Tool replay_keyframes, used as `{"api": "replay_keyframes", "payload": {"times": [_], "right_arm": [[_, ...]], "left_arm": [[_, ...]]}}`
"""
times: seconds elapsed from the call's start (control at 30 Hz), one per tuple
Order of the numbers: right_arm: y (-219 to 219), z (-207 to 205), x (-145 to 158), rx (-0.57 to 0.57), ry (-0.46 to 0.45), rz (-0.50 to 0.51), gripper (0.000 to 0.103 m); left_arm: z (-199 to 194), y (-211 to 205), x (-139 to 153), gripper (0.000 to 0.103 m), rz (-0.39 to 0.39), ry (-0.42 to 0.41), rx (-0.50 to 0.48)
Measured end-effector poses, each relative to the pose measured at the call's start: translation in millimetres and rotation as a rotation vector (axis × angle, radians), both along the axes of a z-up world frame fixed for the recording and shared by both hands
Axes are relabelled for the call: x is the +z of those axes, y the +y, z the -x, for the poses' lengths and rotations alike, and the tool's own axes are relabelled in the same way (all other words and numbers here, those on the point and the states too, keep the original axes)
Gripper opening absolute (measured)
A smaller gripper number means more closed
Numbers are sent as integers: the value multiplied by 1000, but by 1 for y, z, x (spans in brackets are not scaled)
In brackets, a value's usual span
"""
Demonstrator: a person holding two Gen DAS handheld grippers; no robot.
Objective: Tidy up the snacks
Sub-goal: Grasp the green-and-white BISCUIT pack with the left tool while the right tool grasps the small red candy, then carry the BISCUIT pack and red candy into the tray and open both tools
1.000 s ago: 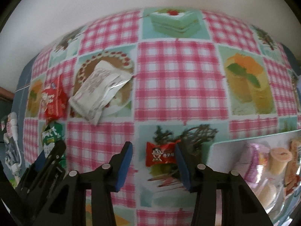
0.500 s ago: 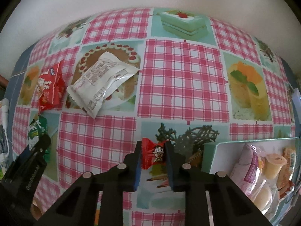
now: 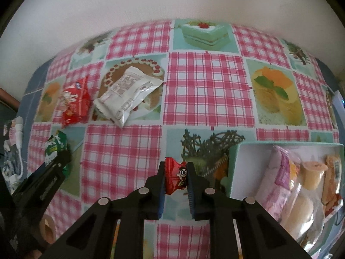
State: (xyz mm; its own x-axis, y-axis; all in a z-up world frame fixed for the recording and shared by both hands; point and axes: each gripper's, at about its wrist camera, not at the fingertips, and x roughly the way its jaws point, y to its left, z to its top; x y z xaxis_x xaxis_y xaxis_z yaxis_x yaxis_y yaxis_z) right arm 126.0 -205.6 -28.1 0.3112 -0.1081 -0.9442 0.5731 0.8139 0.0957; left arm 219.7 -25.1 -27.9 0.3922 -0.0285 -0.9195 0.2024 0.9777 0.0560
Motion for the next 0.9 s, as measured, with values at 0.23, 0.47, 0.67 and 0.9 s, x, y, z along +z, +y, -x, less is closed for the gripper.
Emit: {"api": "replay_keyframes", "payload": {"times": [0.23, 0.47, 0.67, 0.9], "right_arm": [[18, 41, 28, -25, -57, 13, 18], [25, 72, 55, -63, -97, 30, 18], [19, 97, 57, -123, -126, 35, 18], [9, 136, 59, -194, -147, 23, 18]], "left_arm": [[22, 7, 31, 42, 5, -36, 3], [46, 6, 61, 42, 16, -80, -23], [67, 4, 82, 42, 12, -122, -44], [96, -13, 96, 42, 19, -155, -98]]}}
